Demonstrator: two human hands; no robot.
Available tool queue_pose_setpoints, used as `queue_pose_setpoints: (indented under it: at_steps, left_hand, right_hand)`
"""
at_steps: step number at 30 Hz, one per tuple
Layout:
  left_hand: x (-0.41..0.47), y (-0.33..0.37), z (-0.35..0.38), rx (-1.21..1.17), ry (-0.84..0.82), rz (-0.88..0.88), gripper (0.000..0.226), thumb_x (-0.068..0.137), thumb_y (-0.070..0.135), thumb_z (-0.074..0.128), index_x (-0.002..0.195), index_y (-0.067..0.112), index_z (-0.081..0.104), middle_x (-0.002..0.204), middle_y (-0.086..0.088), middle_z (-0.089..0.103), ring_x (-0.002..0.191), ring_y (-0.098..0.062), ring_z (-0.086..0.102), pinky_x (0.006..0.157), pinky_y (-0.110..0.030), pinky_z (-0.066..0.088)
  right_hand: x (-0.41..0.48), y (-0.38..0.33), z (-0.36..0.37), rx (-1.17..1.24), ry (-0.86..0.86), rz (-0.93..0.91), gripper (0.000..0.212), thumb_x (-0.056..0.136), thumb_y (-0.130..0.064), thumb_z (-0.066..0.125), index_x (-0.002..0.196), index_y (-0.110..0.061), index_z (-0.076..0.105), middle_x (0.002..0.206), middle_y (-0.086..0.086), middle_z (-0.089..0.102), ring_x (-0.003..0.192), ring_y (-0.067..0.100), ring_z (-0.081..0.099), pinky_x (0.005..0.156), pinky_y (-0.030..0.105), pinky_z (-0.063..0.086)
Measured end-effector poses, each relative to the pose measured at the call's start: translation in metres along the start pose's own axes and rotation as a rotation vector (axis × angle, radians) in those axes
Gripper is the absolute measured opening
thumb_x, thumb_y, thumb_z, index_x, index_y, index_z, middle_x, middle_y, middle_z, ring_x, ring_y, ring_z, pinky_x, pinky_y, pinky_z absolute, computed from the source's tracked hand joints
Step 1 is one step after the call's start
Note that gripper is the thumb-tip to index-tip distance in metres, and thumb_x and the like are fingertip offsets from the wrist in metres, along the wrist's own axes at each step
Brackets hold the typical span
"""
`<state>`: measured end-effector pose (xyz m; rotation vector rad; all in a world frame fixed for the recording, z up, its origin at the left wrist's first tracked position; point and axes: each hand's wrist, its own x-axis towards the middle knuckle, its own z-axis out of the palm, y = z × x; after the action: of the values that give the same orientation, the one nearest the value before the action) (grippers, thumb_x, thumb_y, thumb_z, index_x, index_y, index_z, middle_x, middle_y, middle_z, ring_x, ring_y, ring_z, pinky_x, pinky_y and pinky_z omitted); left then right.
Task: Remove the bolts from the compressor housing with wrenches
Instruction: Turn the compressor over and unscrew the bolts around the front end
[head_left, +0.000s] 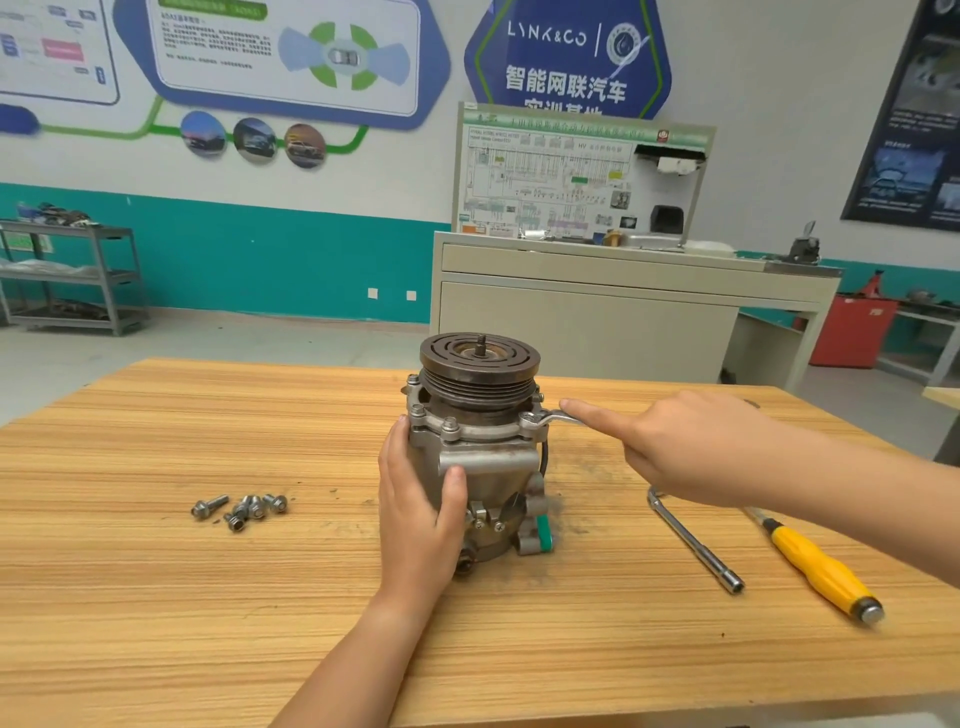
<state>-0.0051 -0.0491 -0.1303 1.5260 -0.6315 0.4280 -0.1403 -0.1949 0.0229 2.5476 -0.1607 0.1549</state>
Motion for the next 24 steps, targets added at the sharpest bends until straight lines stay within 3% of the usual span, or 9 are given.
queue_pose_setpoints:
  at_steps: [2, 6, 8, 10, 12, 14, 17, 20, 24]
  left_hand:
    - [0.000, 0.000, 0.000, 0.001, -0.002, -0.001, 0.064, 0.080, 0.055, 0.036, 0.138, 0.038, 0.015, 0.146, 0.009, 0.026, 0.137, -0.005, 0.023, 0.114, -0.034, 0.024]
    - [0.001, -0.003, -0.001, 0.003, -0.011, -0.005, 0.073, 0.080, 0.054, 0.037, 0.145, 0.027, 0.019, 0.150, 0.002, 0.028, 0.138, -0.008, 0.024, 0.114, -0.036, 0.025]
    - [0.001, -0.001, -0.002, 0.006, -0.025, -0.001, 0.067, 0.080, 0.055, 0.036, 0.141, 0.036, 0.016, 0.149, 0.007, 0.026, 0.137, -0.003, 0.022, 0.114, -0.032, 0.023]
    - [0.001, 0.000, -0.003, 0.008, -0.032, 0.001, 0.063, 0.079, 0.056, 0.036, 0.136, 0.042, 0.013, 0.146, 0.011, 0.024, 0.135, 0.000, 0.021, 0.112, -0.028, 0.021]
    - [0.001, -0.002, -0.003, 0.010, -0.029, 0.001, 0.067, 0.079, 0.055, 0.036, 0.140, 0.036, 0.016, 0.148, 0.007, 0.026, 0.136, -0.003, 0.023, 0.112, -0.027, 0.022]
    - [0.001, -0.003, -0.004, 0.015, -0.028, 0.001, 0.067, 0.079, 0.056, 0.037, 0.141, 0.039, 0.017, 0.148, 0.013, 0.026, 0.135, 0.002, 0.022, 0.110, -0.022, 0.021]
    - [0.002, -0.001, -0.005, 0.012, -0.033, 0.003, 0.059, 0.078, 0.058, 0.036, 0.129, 0.056, 0.007, 0.139, 0.033, 0.017, 0.130, 0.017, 0.016, 0.106, -0.010, 0.017]
    - [0.002, -0.001, -0.005, 0.010, -0.031, 0.005, 0.060, 0.078, 0.058, 0.037, 0.129, 0.055, 0.005, 0.143, 0.023, 0.020, 0.136, 0.005, 0.019, 0.112, -0.023, 0.020]
    - [0.001, 0.000, -0.006, -0.006, -0.035, 0.003, 0.062, 0.079, 0.058, 0.039, 0.130, 0.056, 0.004, 0.147, 0.015, 0.022, 0.139, -0.002, 0.021, 0.116, -0.036, 0.024]
  right_hand:
    - [0.001, -0.002, 0.002, 0.010, 0.039, -0.012, 0.056, 0.098, -0.028, 0.021, 0.141, -0.044, -0.012, 0.055, -0.005, 0.037, 0.047, 0.011, 0.033, 0.041, 0.025, 0.025]
    - [0.001, -0.003, 0.008, -0.011, 0.129, -0.057, 0.051, 0.096, -0.041, 0.016, 0.144, -0.037, -0.004, 0.054, -0.007, 0.036, 0.046, 0.011, 0.033, 0.041, 0.026, 0.028]
    - [0.002, 0.003, 0.015, -0.050, 0.152, -0.105, 0.052, 0.096, -0.042, 0.012, 0.144, -0.030, -0.004, 0.056, -0.007, 0.038, 0.046, 0.012, 0.034, 0.041, 0.027, 0.030]
    - [0.007, 0.012, 0.025, -0.081, 0.167, -0.122, 0.050, 0.098, -0.035, 0.016, 0.143, -0.027, -0.005, 0.061, -0.005, 0.039, 0.048, 0.012, 0.036, 0.040, 0.027, 0.027]
    - [0.016, 0.020, 0.033, -0.114, 0.187, -0.125, 0.052, 0.097, -0.021, 0.027, 0.140, -0.027, -0.001, 0.067, -0.003, 0.039, 0.050, 0.013, 0.036, 0.040, 0.026, 0.025]
    - [0.028, 0.026, 0.038, -0.126, 0.209, -0.120, 0.055, 0.093, -0.009, 0.036, 0.137, -0.027, 0.010, 0.073, -0.001, 0.041, 0.055, 0.015, 0.040, 0.045, 0.026, 0.031]
    - [0.048, 0.025, 0.042, -0.073, 0.294, -0.147, 0.046, 0.090, 0.001, 0.044, 0.132, -0.017, 0.037, 0.087, 0.005, 0.059, 0.071, 0.023, 0.055, 0.065, 0.032, 0.047]
    - [0.068, 0.022, 0.051, -0.033, 0.530, -0.147, 0.034, 0.070, 0.017, 0.064, 0.100, 0.000, 0.064, 0.080, 0.019, 0.068, 0.069, 0.033, 0.066, 0.075, 0.049, 0.054]
    - [0.082, 0.002, 0.061, 0.069, 0.685, -0.092, 0.026, 0.064, 0.018, 0.068, 0.085, 0.003, 0.068, 0.081, 0.018, 0.069, 0.073, 0.029, 0.068, 0.077, 0.053, 0.051]
